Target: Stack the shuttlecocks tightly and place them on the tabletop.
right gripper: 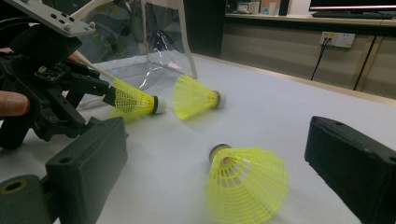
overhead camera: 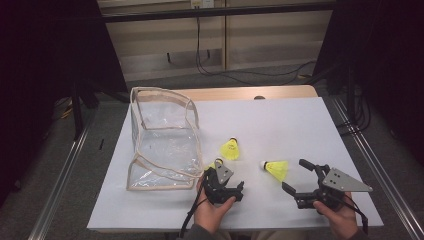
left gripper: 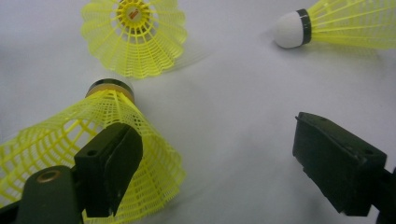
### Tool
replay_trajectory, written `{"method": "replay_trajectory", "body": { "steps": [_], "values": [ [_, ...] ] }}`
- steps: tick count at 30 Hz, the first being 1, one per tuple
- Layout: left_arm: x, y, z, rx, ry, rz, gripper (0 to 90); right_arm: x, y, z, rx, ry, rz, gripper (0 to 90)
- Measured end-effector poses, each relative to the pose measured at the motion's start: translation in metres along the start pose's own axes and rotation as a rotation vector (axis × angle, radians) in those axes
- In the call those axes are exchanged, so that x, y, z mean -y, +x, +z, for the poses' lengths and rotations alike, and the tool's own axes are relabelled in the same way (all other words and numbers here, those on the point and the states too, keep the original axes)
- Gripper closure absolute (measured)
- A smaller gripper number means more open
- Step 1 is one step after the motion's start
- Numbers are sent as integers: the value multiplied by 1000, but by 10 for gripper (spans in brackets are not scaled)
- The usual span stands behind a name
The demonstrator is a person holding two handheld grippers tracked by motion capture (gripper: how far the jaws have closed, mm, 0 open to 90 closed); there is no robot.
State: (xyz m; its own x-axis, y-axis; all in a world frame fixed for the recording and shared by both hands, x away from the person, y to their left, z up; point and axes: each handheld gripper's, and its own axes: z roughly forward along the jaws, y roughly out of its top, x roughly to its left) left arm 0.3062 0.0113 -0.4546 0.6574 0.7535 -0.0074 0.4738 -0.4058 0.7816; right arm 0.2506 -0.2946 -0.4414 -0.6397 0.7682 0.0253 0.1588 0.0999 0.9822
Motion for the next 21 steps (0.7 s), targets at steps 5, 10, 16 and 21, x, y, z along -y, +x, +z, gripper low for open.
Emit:
{"method": "replay_trajectory", "body": {
  "steps": [5, 10, 16, 21],
  "values": [
    [0, 2, 1, -12, -7, -43, 197, 0, 0, 0, -4, 0, -2, 53],
    [-1, 3, 1, -30, -7, -28, 250, 0, 0, 0, -4, 0, 0, 53],
    [-2, 3, 2, -47, -19, -40, 342, 0, 0, 0, -5, -1, -1, 54],
    [-2, 3, 2, -75, -11, -45, 432, 0, 1, 0, -8, -3, 1, 53]
  ]
}}
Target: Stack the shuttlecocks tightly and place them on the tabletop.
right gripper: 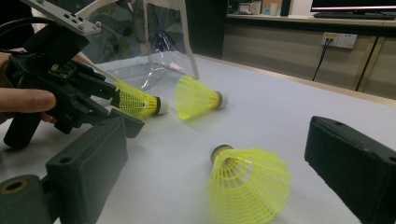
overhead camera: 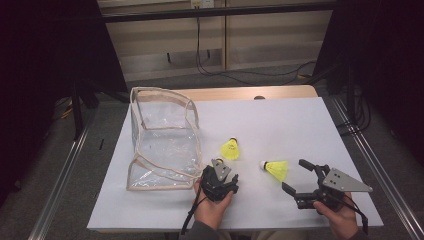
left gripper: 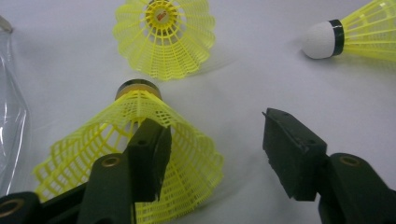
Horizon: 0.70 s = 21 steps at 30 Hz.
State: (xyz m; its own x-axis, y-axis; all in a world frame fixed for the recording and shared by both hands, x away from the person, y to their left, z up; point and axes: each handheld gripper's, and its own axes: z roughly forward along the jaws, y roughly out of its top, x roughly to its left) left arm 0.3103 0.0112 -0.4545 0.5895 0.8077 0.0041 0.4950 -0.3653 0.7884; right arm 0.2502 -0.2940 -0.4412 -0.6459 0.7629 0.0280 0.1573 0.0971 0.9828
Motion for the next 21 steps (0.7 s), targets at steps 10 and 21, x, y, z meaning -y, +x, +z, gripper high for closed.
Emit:
{"method": "replay_trajectory", "body": {
  "steps": [10, 21],
  "values": [
    [1, -2, -2, -12, 14, -28, 598, 0, -1, 0, 1, -1, -3, 54],
    [4, -4, -7, -6, 29, -61, 762, 0, 0, 0, 1, 0, -3, 53]
  ]
}}
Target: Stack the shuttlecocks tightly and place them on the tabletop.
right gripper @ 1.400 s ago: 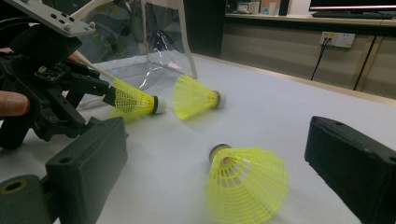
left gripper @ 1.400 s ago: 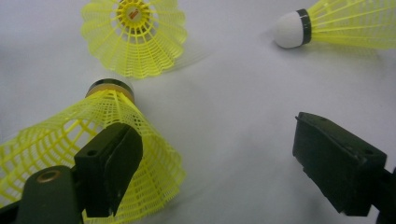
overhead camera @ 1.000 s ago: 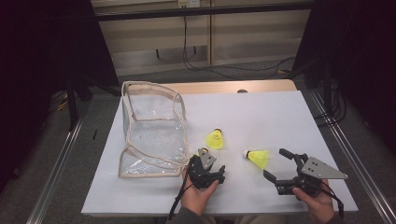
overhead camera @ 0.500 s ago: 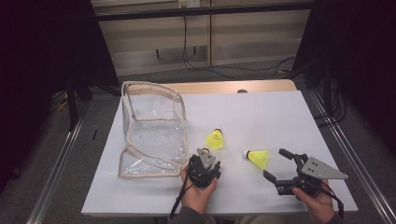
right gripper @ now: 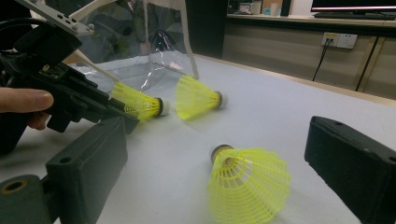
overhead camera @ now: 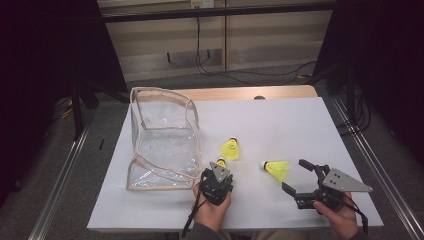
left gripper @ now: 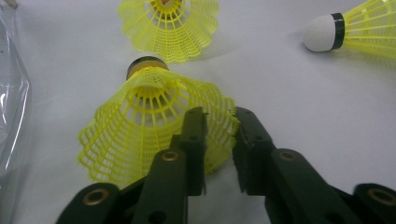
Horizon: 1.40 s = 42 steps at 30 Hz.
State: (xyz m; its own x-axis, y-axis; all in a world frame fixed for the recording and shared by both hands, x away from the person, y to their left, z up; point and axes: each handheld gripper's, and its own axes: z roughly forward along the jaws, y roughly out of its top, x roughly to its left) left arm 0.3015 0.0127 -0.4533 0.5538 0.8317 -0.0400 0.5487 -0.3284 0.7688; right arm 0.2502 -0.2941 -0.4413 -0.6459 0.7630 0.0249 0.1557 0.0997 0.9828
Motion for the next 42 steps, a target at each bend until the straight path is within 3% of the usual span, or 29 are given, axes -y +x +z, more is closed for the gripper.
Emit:
{"method": "replay_trajectory", "body": {
  "steps": [4, 5, 6, 14, 18, 23, 30, 31, 42],
  "values": [
    [-1, 1, -2, 16, 13, -2, 830, 0, 0, 0, -1, 0, -1, 53],
    [-1, -1, -2, 23, -4, -34, 846, 0, 0, 0, -1, 0, 0, 53],
    [-1, 0, -3, 32, 2, -28, 863, 0, 0, 0, -1, 0, 0, 53],
    [2, -1, -15, 90, -4, -54, 886, 0, 0, 0, -3, -1, 0, 53],
    [2, -3, -15, 108, -29, -76, 845, 0, 0, 1, -5, -1, 0, 53],
    [0, -3, -13, 102, -42, -72, 758, 0, 0, 1, -5, -2, -2, 53],
    [1, -4, -14, 109, -52, -94, 884, 0, 0, 0, -2, -2, 1, 53],
    [0, -3, -16, 119, -43, -82, 886, 0, 0, 0, -2, -1, 0, 53],
    [-12, -12, -30, 214, -66, -115, 895, 0, -1, -1, 1, 0, -1, 53]
  ]
}}
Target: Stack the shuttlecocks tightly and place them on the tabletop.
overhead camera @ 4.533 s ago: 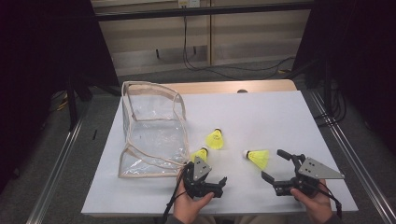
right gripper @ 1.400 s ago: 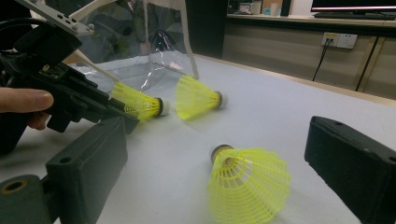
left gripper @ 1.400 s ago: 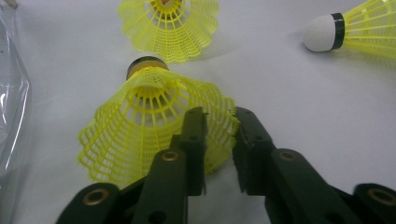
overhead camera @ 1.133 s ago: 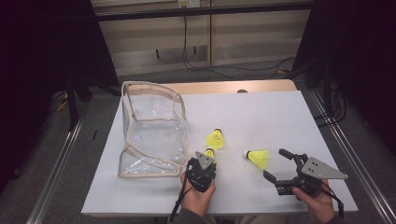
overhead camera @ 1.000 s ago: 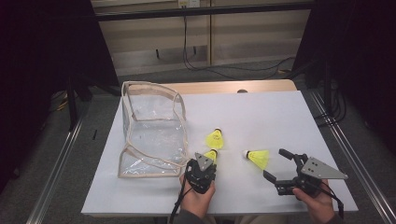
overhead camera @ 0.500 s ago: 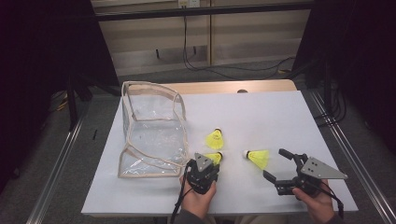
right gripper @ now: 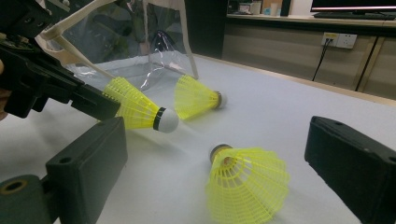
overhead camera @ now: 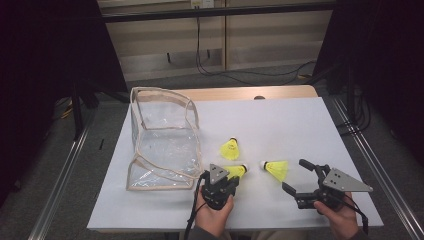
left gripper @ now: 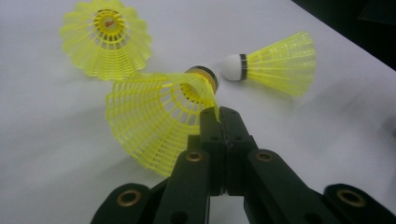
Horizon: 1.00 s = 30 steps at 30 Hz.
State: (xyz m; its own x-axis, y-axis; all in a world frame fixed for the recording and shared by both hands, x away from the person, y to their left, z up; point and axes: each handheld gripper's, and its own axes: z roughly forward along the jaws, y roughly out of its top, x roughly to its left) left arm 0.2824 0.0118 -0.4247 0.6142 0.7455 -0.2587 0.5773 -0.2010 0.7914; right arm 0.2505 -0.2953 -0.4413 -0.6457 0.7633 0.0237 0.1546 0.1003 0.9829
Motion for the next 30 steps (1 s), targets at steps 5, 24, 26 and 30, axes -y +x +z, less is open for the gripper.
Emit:
{"method": "replay_trajectory", "body": {
  "steps": [5, 24, 26, 30],
  "values": [
    [-14, -9, -3, 50, -14, -1, 895, 0, -1, -1, 4, -2, 1, 53],
    [-64, -11, 8, 119, -16, -24, 893, 0, -5, -3, 20, -5, 2, 54],
    [-68, -11, 9, 119, -12, -24, 892, 0, -5, -3, 20, -5, 0, 54],
    [-76, -10, 13, 121, -17, -31, 892, 0, -5, -3, 19, -5, 1, 54]
  ]
}}
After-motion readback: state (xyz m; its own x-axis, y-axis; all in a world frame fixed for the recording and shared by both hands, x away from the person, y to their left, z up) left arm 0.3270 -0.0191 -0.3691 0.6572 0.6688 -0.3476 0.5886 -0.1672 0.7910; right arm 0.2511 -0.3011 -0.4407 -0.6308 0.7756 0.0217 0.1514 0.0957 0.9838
